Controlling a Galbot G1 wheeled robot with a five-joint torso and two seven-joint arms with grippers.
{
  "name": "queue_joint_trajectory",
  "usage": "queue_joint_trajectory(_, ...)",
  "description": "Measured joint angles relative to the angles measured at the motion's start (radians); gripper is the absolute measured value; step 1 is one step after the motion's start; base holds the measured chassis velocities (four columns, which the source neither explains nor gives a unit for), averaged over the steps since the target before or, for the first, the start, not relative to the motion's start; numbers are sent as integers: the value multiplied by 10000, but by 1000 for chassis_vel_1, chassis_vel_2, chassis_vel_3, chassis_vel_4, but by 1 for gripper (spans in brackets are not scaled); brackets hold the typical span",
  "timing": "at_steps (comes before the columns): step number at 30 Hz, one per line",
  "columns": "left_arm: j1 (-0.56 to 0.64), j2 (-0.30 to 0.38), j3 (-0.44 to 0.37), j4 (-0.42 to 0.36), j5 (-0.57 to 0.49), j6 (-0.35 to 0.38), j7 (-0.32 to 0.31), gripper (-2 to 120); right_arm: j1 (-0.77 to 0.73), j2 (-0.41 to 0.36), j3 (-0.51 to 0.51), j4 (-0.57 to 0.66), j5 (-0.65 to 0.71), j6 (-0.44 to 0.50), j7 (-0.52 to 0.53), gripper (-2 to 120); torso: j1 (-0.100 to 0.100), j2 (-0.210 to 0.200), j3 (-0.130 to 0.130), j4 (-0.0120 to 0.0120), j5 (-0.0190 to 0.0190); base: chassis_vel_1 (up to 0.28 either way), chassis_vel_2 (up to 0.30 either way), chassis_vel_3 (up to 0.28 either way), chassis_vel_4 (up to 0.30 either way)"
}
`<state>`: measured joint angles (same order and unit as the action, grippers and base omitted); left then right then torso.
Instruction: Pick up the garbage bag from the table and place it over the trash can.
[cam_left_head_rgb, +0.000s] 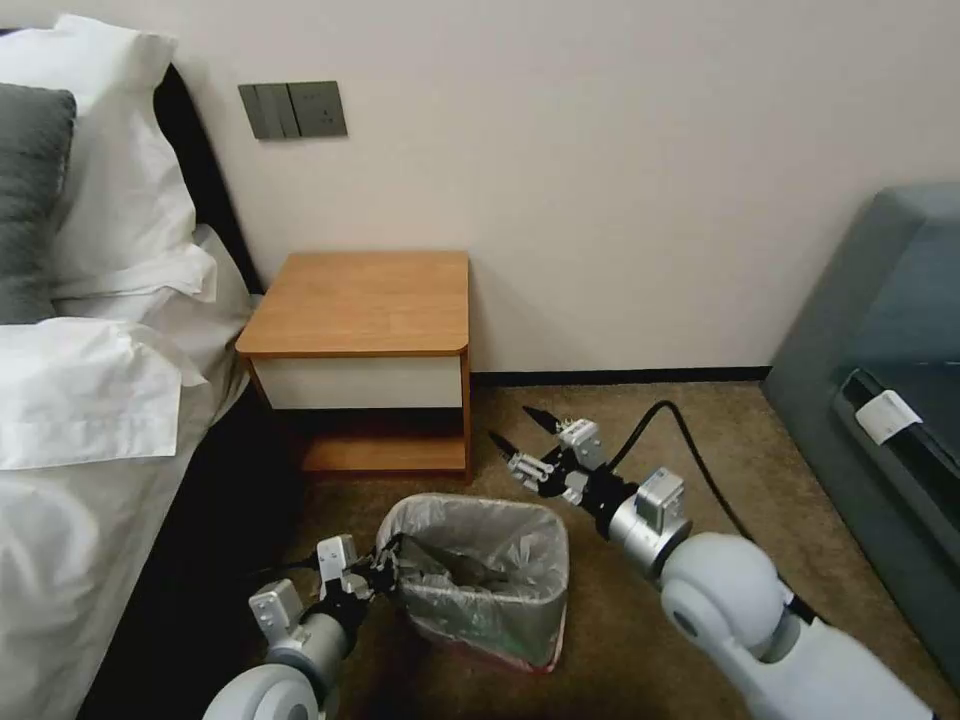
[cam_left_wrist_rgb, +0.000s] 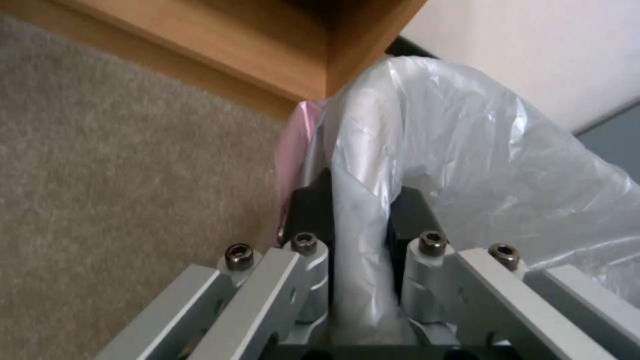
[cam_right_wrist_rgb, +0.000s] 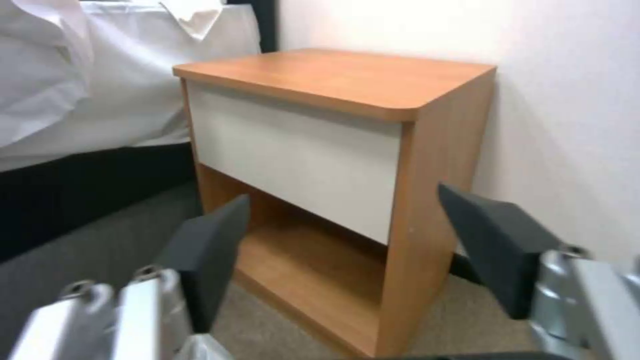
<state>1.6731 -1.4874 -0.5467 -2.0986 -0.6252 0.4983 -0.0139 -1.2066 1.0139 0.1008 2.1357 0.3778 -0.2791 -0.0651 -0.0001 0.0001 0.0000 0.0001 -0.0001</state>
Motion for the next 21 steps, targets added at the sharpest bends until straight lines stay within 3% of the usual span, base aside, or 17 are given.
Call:
queue_joint_trajectory(1, 21, -27, 6, 39, 9, -24, 2, 11, 4, 30, -33, -19, -60, 6, -44, 85, 0, 0, 0, 0, 0, 0, 0, 0, 0)
queue_joint_trajectory(3, 31, -38, 7, 44, 10, -40, 3, 11, 5, 30, -45, -43, -86, 17, -74, 89, 0, 0, 0, 0, 0, 0, 0, 0, 0)
queue_joint_trajectory(6, 33, -82, 10, 48, 14, -94, 6, 22, -59, 26, -83, -90, -145, 92, -133, 99, 0, 0, 0, -1, -1, 0, 0, 0, 0)
queue_joint_trajectory(11, 44, -127, -1, 52, 1, -138, 5, 36, -152, 50, -173, -59, -151, 100, -144, 100, 0, 0, 0, -1, 1, 0, 0, 0, 0)
queue_joint_trajectory(16, 198, -252, -70, -106, -10, -180, -67, 60, -102, -21, -275, -33, -129, 68, -61, 100, 0, 0, 0, 0, 1, 0, 0, 0, 0)
queue_joint_trajectory(21, 323, -288, -117, -272, 65, -287, -118, 74, -47, -35, -287, -40, -114, 36, -20, 100, 1, 0, 0, -1, 1, 0, 0, 0, 0)
